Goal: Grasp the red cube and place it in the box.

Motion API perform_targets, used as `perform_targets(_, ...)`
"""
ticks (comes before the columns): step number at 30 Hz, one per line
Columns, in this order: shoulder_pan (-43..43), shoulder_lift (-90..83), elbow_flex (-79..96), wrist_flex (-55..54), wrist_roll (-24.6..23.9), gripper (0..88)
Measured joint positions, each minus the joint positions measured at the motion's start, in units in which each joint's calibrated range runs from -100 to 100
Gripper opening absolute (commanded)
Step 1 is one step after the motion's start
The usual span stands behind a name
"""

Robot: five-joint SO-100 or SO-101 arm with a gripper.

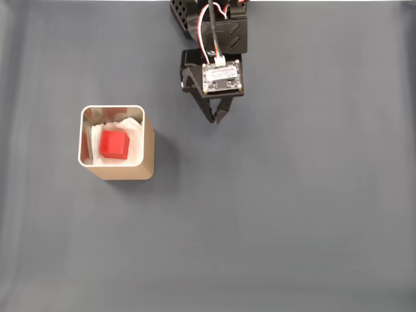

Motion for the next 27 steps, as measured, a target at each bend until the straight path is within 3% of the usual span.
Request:
perform_targets(11,1.28,-13.29,11.11,0.16,0.10,0.1)
perform_targets(27,0.15,-22.29,12.20,13.81,-2.05,0.1)
